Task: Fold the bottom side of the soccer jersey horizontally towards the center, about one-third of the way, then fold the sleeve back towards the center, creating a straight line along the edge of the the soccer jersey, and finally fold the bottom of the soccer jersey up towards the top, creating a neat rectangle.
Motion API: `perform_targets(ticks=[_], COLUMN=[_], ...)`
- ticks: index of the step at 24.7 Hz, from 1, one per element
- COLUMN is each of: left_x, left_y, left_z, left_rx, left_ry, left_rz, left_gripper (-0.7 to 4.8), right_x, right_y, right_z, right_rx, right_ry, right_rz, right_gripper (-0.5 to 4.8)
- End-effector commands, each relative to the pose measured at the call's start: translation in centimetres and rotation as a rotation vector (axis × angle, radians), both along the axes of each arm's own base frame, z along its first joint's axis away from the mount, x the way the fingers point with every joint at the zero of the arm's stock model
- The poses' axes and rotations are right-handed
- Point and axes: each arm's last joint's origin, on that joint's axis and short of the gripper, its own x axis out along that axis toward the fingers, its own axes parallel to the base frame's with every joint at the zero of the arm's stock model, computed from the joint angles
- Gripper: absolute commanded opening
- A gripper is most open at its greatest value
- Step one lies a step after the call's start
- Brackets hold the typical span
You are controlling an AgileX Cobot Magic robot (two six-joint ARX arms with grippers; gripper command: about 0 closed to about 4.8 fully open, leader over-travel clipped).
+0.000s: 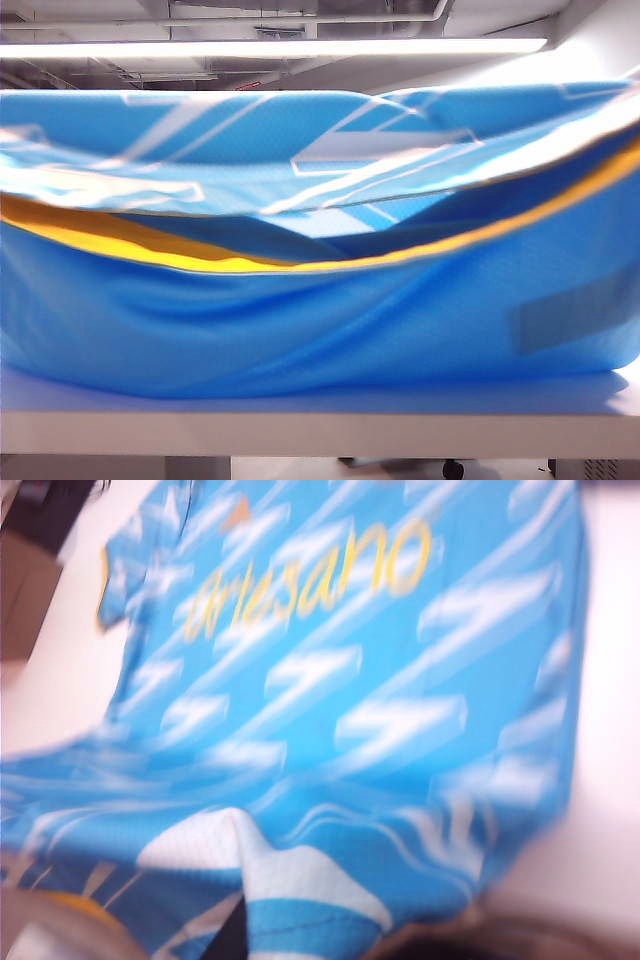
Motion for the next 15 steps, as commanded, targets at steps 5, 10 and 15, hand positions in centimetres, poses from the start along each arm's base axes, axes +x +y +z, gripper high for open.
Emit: perform_targets(ticks=[5, 10, 15], left_x=[9.7, 17.6, 22.6], left_y=[-1.6, -3.0, -3.8], left_z=[-0.6, -4.0, -5.4], left_rx=[0.099, 0.139, 0.199], left_ry=[-0.104, 0.011, 0.026], left_rz=[-0.028, -0.046, -0.057], left_gripper=[0.06, 0.26, 0.26], right_x=[9.2, 15.9, 20.9], right_y=[0.1, -0.6, -0.3], right_z=[-0.9, -3.9, -5.7], right_rx=[0.073, 0.087, 0.124], right_ry=[-0.112, -0.011, 0.011], right_rz=[-0.033, -0.061, -0.006], right_gripper=[-0.08, -0.07, -0.07])
